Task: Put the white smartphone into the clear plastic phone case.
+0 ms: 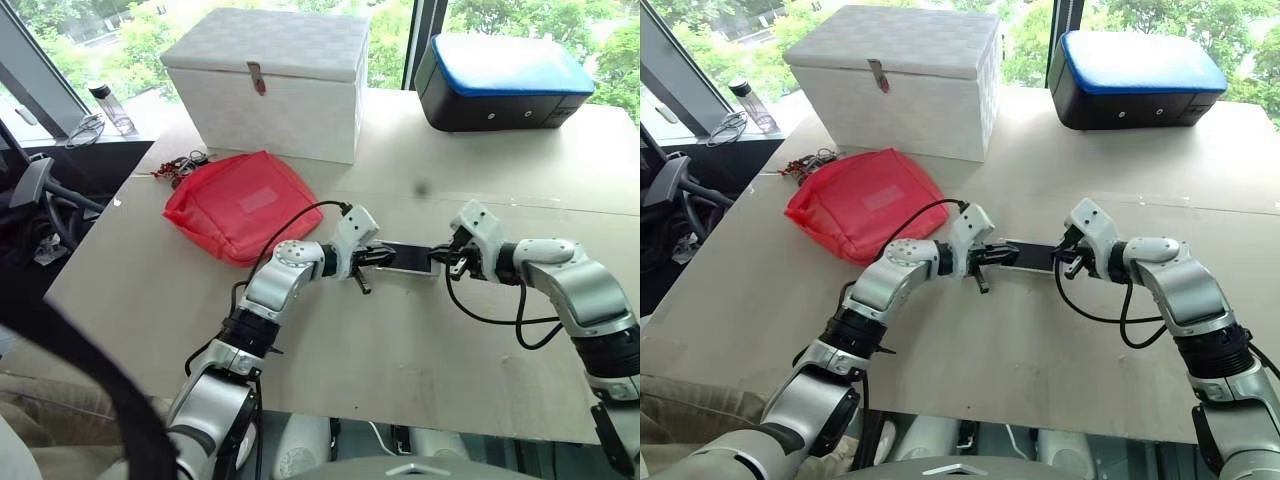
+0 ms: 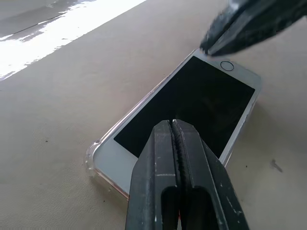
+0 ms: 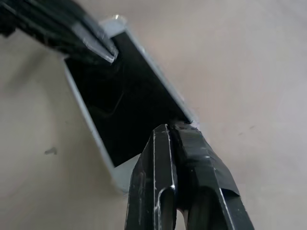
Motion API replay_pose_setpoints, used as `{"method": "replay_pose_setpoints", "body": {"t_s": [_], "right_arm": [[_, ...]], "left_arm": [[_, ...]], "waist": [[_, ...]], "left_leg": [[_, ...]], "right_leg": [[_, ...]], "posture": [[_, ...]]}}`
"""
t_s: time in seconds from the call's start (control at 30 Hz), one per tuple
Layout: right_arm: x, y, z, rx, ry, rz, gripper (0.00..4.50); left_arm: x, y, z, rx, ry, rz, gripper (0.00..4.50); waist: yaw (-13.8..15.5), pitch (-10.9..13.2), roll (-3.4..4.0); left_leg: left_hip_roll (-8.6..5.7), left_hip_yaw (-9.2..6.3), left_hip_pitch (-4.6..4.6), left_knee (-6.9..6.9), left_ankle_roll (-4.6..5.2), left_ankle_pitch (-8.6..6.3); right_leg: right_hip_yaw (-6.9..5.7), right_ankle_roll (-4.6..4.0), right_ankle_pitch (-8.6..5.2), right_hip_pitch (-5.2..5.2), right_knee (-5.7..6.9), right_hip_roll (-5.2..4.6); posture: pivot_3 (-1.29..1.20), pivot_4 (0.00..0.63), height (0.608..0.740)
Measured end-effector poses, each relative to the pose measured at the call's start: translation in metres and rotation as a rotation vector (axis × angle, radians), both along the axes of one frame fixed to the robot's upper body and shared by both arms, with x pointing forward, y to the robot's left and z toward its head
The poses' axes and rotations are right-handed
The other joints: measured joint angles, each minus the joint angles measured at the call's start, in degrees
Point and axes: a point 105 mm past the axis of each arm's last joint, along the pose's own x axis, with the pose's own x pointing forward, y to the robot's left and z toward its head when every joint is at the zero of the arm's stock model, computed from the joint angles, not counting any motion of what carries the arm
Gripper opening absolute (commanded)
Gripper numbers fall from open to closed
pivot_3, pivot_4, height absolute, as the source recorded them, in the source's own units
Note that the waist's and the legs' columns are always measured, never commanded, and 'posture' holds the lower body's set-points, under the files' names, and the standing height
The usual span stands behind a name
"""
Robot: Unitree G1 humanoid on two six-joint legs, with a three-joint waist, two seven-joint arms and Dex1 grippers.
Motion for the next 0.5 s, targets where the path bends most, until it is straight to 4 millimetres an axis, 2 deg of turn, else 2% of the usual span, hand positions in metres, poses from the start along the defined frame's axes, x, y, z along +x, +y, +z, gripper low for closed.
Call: {"method": "replay_pose_setpoints", "body": {"t_s": [0.23,0.33,0.5], "right_arm": [[0.001,-0.002,-0.007,-0.073,0.018,0.032,0.00],[0.000,-0.001,-0.012,-0.077,0.044,0.043,0.00],[0.003,-0.002,-0.016,-0.075,0.106,0.020,0.00]], "left_arm": [[-0.006,0.002,-0.006,0.007,0.005,0.021,0.05],[-0.007,0.004,-0.009,0.017,0.016,0.034,0.05],[-0.007,0.002,-0.012,0.019,0.026,0.044,0.05]], "waist": [[0.1,-0.3,-0.19],[0.1,-0.4,-0.24],[0.1,-0.8,-0.50]], "left_leg": [[0.00,-0.12,0.23,0.01,0.01,-0.01],[0.00,-0.14,1.01,-0.15,0.03,-0.03],[0.01,-0.18,1.05,-0.15,0.03,-0.02]], "right_leg": [[0.02,-0.01,0.00,0.29,0.04,-0.05],[-0.02,-0.03,-0.02,1.10,-0.22,-0.14],[-0.02,-0.04,-0.01,1.13,-0.23,-0.37]], "posture": [[0.00,0.150,0.740],[0.00,0.150,0.740],[0.00,0.150,0.740]]}}
